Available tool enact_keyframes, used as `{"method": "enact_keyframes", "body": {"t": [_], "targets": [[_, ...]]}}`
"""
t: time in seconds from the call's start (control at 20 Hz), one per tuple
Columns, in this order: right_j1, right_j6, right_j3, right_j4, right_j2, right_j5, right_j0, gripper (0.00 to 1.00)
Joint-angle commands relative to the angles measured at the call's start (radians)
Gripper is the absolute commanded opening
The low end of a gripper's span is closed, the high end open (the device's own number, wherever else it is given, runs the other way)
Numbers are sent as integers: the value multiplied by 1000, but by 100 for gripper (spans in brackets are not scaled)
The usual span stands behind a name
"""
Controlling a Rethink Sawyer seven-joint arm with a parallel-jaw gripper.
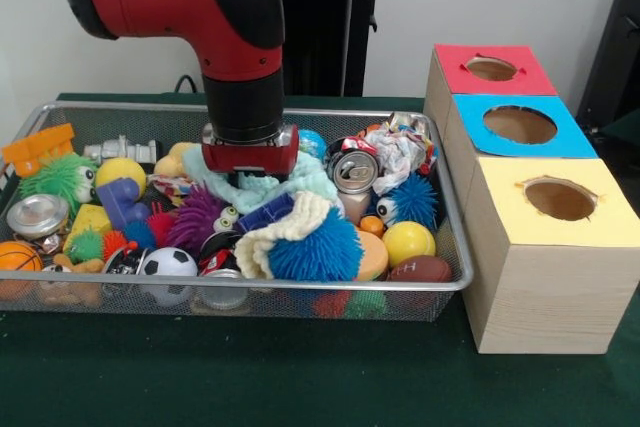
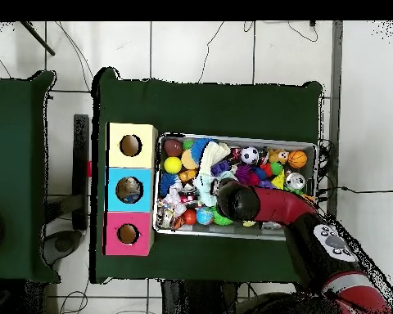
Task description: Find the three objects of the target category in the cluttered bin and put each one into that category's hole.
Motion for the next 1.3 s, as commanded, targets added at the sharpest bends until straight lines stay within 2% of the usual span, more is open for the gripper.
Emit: {"method": "enact_keyframes", "body": {"t": [0.05,0.25,0.95,1.2,1.25,1.3], "targets": [[39,216,-60,141,114,-60,116,100],[28,218,-79,168,75,-57,157,100],[80,244,-136,290,62,-156,221,100],[62,235,-136,300,-17,-109,259,100],[57,219,-133,301,-38,-101,267,0],[53,208,-134,294,-49,-84,270,0]]}}
